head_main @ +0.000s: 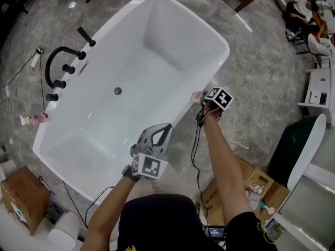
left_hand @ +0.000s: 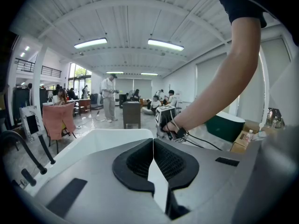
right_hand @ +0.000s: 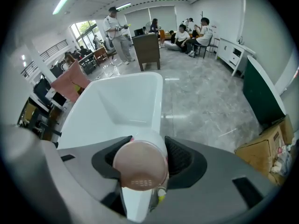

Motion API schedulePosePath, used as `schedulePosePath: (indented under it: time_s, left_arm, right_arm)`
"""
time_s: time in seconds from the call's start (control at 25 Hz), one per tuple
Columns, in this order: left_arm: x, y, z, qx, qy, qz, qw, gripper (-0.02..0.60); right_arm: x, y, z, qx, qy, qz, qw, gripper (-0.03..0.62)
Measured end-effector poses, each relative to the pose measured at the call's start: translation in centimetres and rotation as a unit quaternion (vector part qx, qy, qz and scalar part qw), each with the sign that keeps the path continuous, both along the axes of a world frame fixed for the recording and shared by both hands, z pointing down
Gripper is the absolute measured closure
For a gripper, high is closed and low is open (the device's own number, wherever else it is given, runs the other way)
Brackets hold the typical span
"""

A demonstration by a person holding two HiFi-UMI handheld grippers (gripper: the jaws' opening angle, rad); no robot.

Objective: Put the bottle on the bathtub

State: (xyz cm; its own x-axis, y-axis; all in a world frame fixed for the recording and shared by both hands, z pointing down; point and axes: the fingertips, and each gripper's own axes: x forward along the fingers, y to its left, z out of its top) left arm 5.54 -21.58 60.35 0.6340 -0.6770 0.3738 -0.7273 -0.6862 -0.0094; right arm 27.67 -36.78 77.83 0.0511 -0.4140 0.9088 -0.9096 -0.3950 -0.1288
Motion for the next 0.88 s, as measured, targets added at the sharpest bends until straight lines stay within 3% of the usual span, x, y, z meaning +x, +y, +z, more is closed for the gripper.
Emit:
schedulePosePath:
  time_s: [0.28,0.88]
  left_arm:
    - [0.3,0.1,0.1,-0.002,0.003,0.0,1.0,0.563]
    - [1.2,0.3,0.2,-0.004,0.005,0.011,0.9999,0.563]
  right_arm:
    - [-1.6,-0.3,0.0,-0.015,0.029,-0.073,0.997,0.374]
    - [-1.3,-0.2,0.1,-0.022,-0.001,-0.07,0.997,0.31]
